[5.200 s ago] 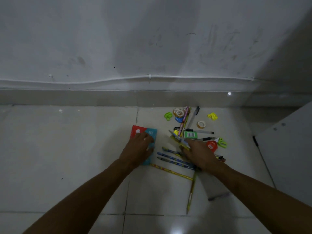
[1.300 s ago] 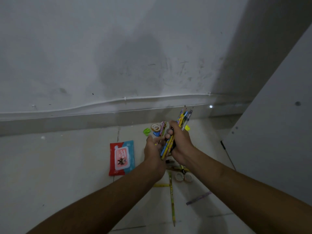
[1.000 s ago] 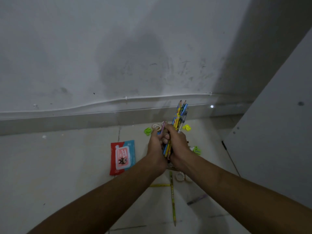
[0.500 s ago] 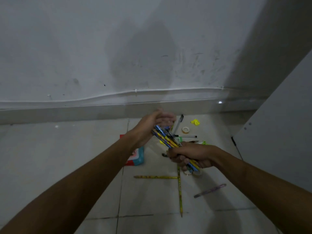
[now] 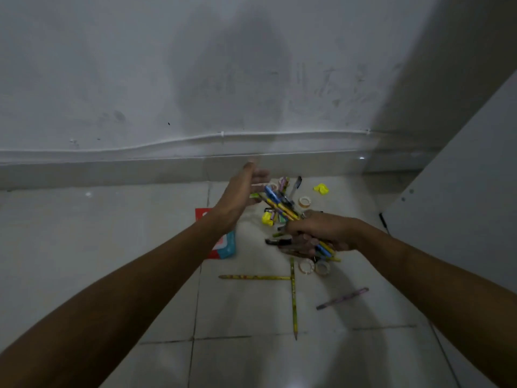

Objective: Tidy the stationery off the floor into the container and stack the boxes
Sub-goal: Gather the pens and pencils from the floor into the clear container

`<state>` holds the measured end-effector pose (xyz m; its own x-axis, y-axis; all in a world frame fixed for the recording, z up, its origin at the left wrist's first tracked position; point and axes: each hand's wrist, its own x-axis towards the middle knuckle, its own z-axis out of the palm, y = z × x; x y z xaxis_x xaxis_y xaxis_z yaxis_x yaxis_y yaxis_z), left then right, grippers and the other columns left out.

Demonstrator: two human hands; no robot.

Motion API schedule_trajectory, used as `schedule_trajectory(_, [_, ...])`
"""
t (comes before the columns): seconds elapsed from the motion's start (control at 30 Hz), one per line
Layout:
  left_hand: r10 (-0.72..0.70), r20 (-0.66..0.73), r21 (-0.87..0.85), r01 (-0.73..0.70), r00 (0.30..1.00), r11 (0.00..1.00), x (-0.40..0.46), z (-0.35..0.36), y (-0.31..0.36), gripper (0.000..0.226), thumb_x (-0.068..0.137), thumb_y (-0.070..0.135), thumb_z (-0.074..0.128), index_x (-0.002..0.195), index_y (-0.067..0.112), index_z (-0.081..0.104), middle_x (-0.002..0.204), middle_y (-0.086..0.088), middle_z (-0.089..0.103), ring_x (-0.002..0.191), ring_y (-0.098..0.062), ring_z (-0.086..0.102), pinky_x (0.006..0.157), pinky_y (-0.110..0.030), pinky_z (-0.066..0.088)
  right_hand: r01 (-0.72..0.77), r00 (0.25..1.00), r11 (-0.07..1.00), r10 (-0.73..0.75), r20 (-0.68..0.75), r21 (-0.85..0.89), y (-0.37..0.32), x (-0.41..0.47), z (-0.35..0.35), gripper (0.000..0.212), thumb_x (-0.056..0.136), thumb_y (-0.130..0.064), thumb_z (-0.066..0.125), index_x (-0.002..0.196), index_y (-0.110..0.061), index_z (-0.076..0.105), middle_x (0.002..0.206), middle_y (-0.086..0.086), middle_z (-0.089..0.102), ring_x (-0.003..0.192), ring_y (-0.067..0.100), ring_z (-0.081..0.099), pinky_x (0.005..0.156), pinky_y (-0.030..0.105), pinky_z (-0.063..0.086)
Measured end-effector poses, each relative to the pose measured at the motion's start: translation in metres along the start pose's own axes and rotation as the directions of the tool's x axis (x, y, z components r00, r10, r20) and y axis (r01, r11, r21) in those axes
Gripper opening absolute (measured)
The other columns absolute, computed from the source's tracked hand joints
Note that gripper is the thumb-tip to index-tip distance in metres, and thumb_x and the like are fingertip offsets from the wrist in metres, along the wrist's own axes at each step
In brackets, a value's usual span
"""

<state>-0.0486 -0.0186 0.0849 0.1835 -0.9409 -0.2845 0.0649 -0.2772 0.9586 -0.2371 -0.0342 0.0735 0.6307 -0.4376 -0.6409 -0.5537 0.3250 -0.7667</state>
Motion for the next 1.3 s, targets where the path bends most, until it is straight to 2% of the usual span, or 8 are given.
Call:
schedule_trajectory(0.13, [0.138, 0.035, 0.453, -0.139, 0.99, 0.881, -0.014, -0.01, -0.047, 0.019, 0.096, 0.011, 0.044, 0.092, 0.008, 0.063, 0.097, -0.012, 0.067, 0.079, -0.019, 0.06, 0.071, -0.024, 0.047, 0.08, 0.938, 0.903, -0.212, -0.276, -0.423, 0.024, 0.002, -0.011, 0.029, 0.083, -0.038, 0.065, 0.066, -0.016, 0.056, 0.062, 0.005, 0.057, 0.05, 0.013, 0.05, 0.056, 0.028, 0.041])
schedule_trajectory(0.27, [0.017, 0.298, 0.848, -0.273, 0.954, 0.453, -0.04, -0.019, -0.099, 0.017, 0.092, 0.022, 0.055, 0.103, 0.014, 0.063, 0.105, -0.007, 0.066, 0.095, -0.023, 0.062, 0.081, -0.032, 0.05, 0.134, 0.934, 0.662, -0.334, -0.13, -0.738, 0.063, 0.003, -0.01, 0.019, 0.088, -0.034, 0.064, 0.089, -0.015, 0.064, 0.087, 0.004, 0.066, 0.08, 0.02, 0.062, 0.068, 0.03, 0.047])
schedule_trajectory(0.4, [-0.132, 0.399, 0.916, -0.387, 0.907, 0.107, -0.05, -0.028, -0.127, 0.035, 0.09, 0.032, 0.057, 0.122, 0.02, 0.051, 0.12, -0.006, 0.055, 0.106, -0.023, 0.054, 0.082, -0.035, 0.048, 0.095, 0.96, 0.453, -0.276, -0.039, -0.886, 0.096, 0.003, -0.002, 0.024, 0.087, -0.041, 0.061, 0.104, -0.023, 0.06, 0.102, -0.001, 0.065, 0.091, 0.018, 0.061, 0.07, 0.026, 0.047])
schedule_trajectory(0.57, [-0.134, 0.46, 0.882, -0.469, 0.878, -0.05, -0.05, -0.033, -0.138, 0.035, 0.091, 0.022, 0.053, 0.123, 0.013, 0.045, 0.12, -0.011, 0.051, 0.107, -0.027, 0.053, 0.08, -0.037, 0.047, 0.206, 0.931, 0.056, -0.318, 0.178, -0.977, 0.116, 0.01, 0.013, 0.031, 0.086, -0.038, 0.057, 0.116, -0.031, 0.051, 0.102, 0.005, 0.067, 0.088, 0.027, 0.065, 0.065, 0.03, 0.044])
schedule_trajectory(0.67, [-0.147, 0.476, 0.86, -0.494, 0.867, -0.13, -0.048, -0.036, -0.138, 0.027, 0.095, 0.018, 0.047, 0.12, 0.01, 0.044, 0.116, -0.012, 0.055, 0.103, -0.028, 0.056, 0.079, -0.038, 0.049, 0.24, 0.94, -0.032, -0.24, 0.241, -0.97, 0.118, 0.019, 0.023, 0.045, 0.088, -0.029, 0.059, 0.129, -0.032, 0.041, 0.109, 0.009, 0.067, 0.09, 0.031, 0.065, 0.069, 0.034, 0.047])
schedule_trajectory(1.07, [-0.297, 0.353, 0.895, -0.228, 0.887, 0.383, -0.031, -0.066, -0.108, 0.027, 0.091, 0.018, 0.056, 0.117, 0.011, 0.059, 0.114, -0.01, 0.059, 0.106, -0.024, 0.056, 0.092, -0.034, 0.047, 0.232, 0.946, -0.126, -0.202, 0.254, -0.964, 0.102, 0.032, 0.039, 0.037, 0.09, -0.035, 0.053, 0.119, -0.013, 0.047, 0.107, 0.016, 0.065, 0.095, 0.036, 0.063, 0.07, 0.039, 0.046])
schedule_trajectory(1.17, [-0.154, 0.234, 0.778, -0.09, 0.96, 0.622, -0.029, -0.07, -0.088, 0.018, 0.089, 0.009, 0.058, 0.106, 0.007, 0.061, 0.096, -0.006, 0.057, 0.091, -0.022, 0.054, 0.076, -0.027, 0.046, 0.156, 0.946, 0.059, -0.297, 0.132, -0.986, 0.092, 0.026, 0.032, 0.043, 0.085, -0.047, 0.057, 0.112, -0.014, 0.052, 0.101, 0.016, 0.066, 0.091, 0.034, 0.063, 0.069, 0.036, 0.046])
schedule_trajectory(1.3, [-0.01, 0.089, 0.49, -0.035, 0.996, 0.871, -0.031, -0.055, -0.049, 0.019, 0.088, -0.004, 0.049, 0.082, 0.012, 0.058, 0.066, -0.001, 0.043, 0.054, -0.003, 0.046, 0.052, -0.017, 0.04, 0.121, 0.839, 0.67, -0.463, -0.285, -0.732, 0.061, 0.015, 0.013, 0.018, 0.085, -0.036, 0.064, 0.073, -0.024, 0.058, 0.068, 0.0, 0.061, 0.066, 0.017, 0.058, 0.053, 0.026, 0.037])
